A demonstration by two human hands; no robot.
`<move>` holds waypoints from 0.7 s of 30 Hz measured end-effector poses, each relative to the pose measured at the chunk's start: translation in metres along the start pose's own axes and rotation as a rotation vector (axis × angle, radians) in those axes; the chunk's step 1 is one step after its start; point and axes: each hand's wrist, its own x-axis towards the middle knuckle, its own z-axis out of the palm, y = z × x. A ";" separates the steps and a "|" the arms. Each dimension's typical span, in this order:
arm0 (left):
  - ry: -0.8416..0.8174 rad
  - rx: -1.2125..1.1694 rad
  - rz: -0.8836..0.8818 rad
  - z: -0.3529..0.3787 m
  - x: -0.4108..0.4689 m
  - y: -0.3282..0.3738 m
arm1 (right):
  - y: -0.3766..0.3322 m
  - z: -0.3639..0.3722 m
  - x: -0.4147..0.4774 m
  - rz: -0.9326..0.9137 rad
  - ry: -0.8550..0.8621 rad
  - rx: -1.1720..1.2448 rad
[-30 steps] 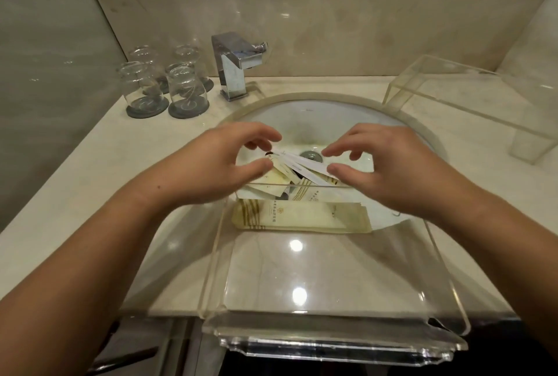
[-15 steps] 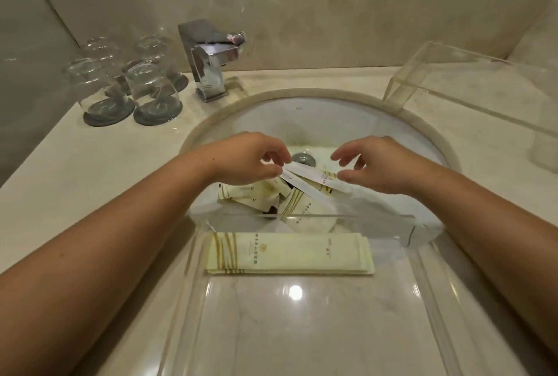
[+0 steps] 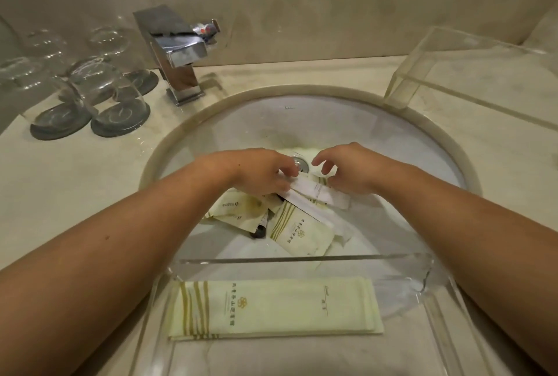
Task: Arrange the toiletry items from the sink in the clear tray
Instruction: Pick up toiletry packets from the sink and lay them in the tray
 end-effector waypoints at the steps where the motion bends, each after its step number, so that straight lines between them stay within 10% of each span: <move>1: 0.001 0.004 0.003 0.000 -0.001 -0.001 | 0.000 0.001 0.002 -0.010 0.000 -0.006; 21: -0.068 0.110 -0.099 0.005 0.006 -0.007 | -0.015 0.022 0.005 -0.052 -0.056 -0.087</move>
